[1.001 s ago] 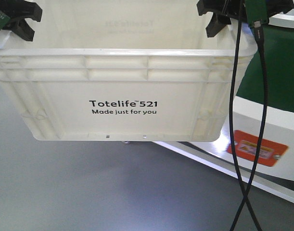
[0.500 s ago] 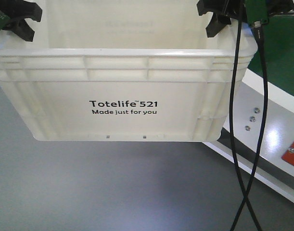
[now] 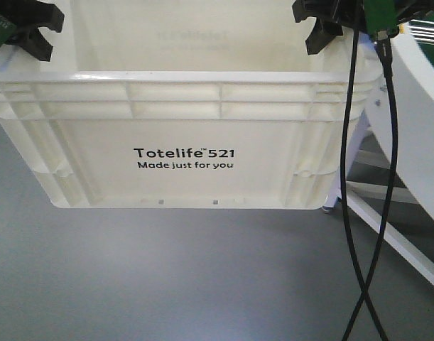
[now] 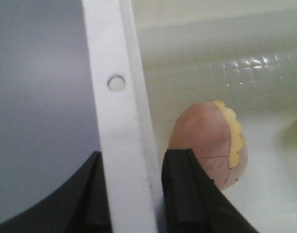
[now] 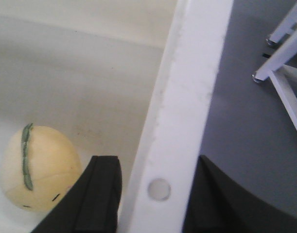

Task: Place moving items into box and shelve
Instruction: 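Hold the crate with both grippers while the base drives away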

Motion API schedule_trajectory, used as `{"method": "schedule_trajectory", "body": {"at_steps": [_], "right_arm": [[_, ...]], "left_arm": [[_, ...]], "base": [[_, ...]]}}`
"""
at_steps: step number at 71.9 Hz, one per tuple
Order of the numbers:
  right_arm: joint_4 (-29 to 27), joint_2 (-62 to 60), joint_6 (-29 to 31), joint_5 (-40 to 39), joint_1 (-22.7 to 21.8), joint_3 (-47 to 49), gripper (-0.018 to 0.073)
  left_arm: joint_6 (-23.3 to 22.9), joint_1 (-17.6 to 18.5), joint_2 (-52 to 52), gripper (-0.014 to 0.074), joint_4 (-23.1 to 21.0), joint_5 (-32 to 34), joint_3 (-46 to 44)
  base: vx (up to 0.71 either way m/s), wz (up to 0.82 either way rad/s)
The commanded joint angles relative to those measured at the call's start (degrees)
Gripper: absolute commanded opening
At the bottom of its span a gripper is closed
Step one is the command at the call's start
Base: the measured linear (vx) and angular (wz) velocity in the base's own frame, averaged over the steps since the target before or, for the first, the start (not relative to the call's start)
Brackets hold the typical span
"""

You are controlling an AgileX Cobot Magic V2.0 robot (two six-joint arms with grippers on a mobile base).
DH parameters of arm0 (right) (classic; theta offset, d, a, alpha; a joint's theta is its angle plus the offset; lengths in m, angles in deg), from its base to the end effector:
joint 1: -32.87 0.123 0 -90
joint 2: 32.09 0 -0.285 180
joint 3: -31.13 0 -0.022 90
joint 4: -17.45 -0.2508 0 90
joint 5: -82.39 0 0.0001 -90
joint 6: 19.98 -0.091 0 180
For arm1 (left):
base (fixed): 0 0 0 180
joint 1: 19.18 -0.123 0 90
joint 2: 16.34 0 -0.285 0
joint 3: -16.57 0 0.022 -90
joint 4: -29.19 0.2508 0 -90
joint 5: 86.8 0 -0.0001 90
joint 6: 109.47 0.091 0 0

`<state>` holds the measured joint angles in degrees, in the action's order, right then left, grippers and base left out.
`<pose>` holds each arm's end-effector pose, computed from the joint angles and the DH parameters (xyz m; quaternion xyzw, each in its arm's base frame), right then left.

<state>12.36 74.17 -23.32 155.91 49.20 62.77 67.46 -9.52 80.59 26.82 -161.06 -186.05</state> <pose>0.3468 0.1097 0.4073 -0.1082 0.9545 0.0906 0.2626 0.3121 -0.0568 0.4173 0.0553 0.9608 -0.0506 0.2668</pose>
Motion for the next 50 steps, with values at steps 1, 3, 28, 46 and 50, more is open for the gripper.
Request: {"method": "schedule_trajectory", "body": {"at_steps": [1,3,28,46,50], "right_arm": [[-1.12,-3.7,1.51,-3.01,-0.02,2.22,-0.0003],[-1.12,-3.7,1.51,-3.01,-0.02,2.22,-0.0003],[-1.12,-3.7,1.51,-3.01,-0.02,2.22,-0.0003],[-1.12,-3.7,1.51,-3.01,-0.02,2.22,-0.0003],[-1.07,-3.77,1.51,-2.96,-0.02,2.22,-0.0003]], "left_arm": [[0.45,0.06,-3.44,-0.0001,-0.67,5.6,-2.07],[0.45,0.06,-3.44,-0.0001,-0.67,5.6,-2.07],[0.45,0.06,-3.44,-0.0001,-0.67,5.6,-2.07],[0.45,0.06,-3.44,-0.0001,-0.67,5.6,-2.07],[0.45,0.06,-3.44,-0.0001,-0.67,5.6,-2.07]], "base": [[-0.04,0.73],[-0.04,0.74],[0.0,0.81],[0.06,0.85],[0.1,0.85]]}}
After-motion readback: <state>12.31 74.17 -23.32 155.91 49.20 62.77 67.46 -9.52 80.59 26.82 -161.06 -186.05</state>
